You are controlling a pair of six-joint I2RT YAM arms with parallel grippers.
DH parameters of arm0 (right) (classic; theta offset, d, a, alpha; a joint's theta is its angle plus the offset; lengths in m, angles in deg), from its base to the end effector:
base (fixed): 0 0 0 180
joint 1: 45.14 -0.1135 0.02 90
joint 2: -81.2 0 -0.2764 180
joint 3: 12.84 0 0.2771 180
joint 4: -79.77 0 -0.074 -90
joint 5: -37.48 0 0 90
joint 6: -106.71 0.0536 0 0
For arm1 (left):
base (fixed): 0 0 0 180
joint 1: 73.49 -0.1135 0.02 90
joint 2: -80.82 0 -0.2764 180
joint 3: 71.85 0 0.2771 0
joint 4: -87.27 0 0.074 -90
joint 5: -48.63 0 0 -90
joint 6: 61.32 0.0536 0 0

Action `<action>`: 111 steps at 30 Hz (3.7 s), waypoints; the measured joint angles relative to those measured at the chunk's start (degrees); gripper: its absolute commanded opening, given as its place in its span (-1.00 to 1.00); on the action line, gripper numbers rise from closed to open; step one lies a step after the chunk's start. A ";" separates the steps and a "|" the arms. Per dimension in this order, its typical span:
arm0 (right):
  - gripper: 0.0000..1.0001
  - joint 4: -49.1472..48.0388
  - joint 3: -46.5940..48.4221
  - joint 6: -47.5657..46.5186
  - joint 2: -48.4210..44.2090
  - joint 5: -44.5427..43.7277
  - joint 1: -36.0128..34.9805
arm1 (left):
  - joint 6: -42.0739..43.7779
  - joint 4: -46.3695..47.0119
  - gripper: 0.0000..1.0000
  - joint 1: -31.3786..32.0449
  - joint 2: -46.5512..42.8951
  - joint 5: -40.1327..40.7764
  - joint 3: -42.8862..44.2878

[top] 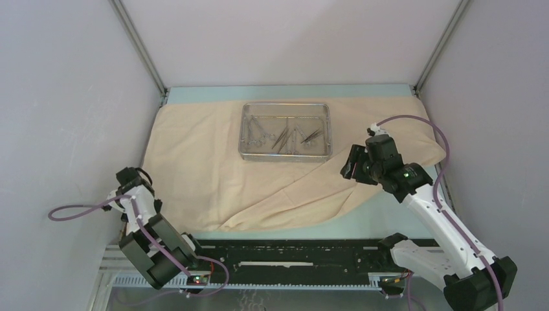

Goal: Open and lay out the surgical kit
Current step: Open the surgical kit at the center of the board, then smooth out the surgical kit at the center of the board.

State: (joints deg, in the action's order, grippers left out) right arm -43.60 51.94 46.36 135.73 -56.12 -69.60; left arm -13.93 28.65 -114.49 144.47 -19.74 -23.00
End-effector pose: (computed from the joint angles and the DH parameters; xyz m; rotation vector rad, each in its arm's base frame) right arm 0.2019 0.0881 0.2956 0.1394 2.4068 0.3713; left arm 0.1384 0.1465 0.1717 -1.9256 2.0363 0.5294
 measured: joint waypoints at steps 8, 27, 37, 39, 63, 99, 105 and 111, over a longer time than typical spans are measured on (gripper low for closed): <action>0.31 -0.66 0.00 0.00 3.23 -0.46 0.00 | 1.86 2.80 -0.02 1.70 2.25 -3.10 0.52; 0.33 -7.85 -0.76 -0.35 15.08 -3.08 15.39 | 4.61 6.84 0.13 53.72 -7.96 -7.89 9.49; 0.34 -8.87 -1.33 5.31 19.21 -9.60 5.51 | 4.44 13.49 0.12 81.94 0.24 -11.39 9.94; 0.42 -8.09 -1.55 6.58 19.80 -12.09 4.35 | 4.11 14.80 0.12 85.66 2.16 -11.54 9.90; 0.05 -5.18 -8.68 15.13 24.20 -18.99 7.85 | 2.99 22.71 0.09 104.32 21.20 -13.27 11.06; -0.43 19.30 -17.77 35.93 -8.09 -13.16 21.09 | 1.97 24.68 -0.02 108.83 22.10 -15.02 9.94; 0.38 22.93 -17.31 38.32 -15.08 -12.48 23.45 | 1.81 24.85 -0.02 109.74 21.99 -15.89 7.65; 0.50 17.14 -10.60 30.12 -13.77 -10.67 23.74 | 1.97 23.87 0.01 110.03 20.13 -16.74 7.58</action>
State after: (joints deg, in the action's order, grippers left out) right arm -26.47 41.34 76.48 121.96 -66.78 -45.87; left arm -11.97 52.52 -4.46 164.60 -36.48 -15.42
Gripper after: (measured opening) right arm 0.750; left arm 0.494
